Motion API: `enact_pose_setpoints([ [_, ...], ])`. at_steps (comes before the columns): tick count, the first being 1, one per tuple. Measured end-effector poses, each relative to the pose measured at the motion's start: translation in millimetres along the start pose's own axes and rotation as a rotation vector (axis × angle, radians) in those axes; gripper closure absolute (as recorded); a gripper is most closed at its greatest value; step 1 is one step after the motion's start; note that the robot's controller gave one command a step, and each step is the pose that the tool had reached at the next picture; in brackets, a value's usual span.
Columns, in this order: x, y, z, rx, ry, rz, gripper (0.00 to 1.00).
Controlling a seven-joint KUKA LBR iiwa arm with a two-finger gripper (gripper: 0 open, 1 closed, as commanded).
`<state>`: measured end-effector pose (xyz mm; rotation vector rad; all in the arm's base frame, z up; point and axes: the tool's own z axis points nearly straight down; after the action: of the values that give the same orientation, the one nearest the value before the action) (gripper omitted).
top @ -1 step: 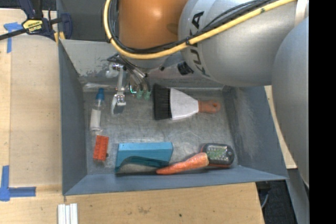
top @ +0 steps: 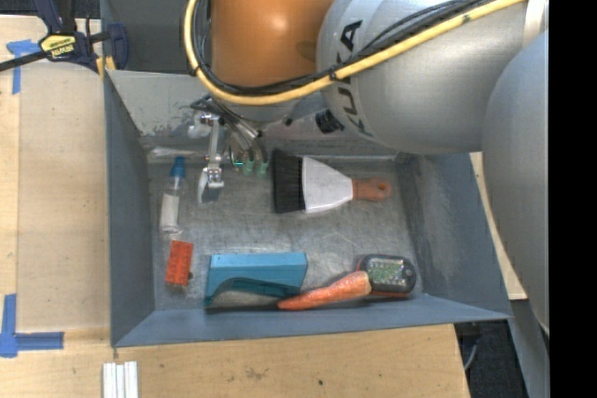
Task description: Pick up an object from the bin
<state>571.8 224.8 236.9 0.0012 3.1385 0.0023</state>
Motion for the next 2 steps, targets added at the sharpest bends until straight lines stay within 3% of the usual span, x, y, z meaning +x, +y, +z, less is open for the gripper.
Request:
enact_pose_setpoints([
  [1, 30.4, -14.4, 79.3, 0.001, 0.005, -0.351, 1.00],
  [2, 29.5, -14.1, 77.8, 0.000, 0.003, -0.350, 0.00],
])
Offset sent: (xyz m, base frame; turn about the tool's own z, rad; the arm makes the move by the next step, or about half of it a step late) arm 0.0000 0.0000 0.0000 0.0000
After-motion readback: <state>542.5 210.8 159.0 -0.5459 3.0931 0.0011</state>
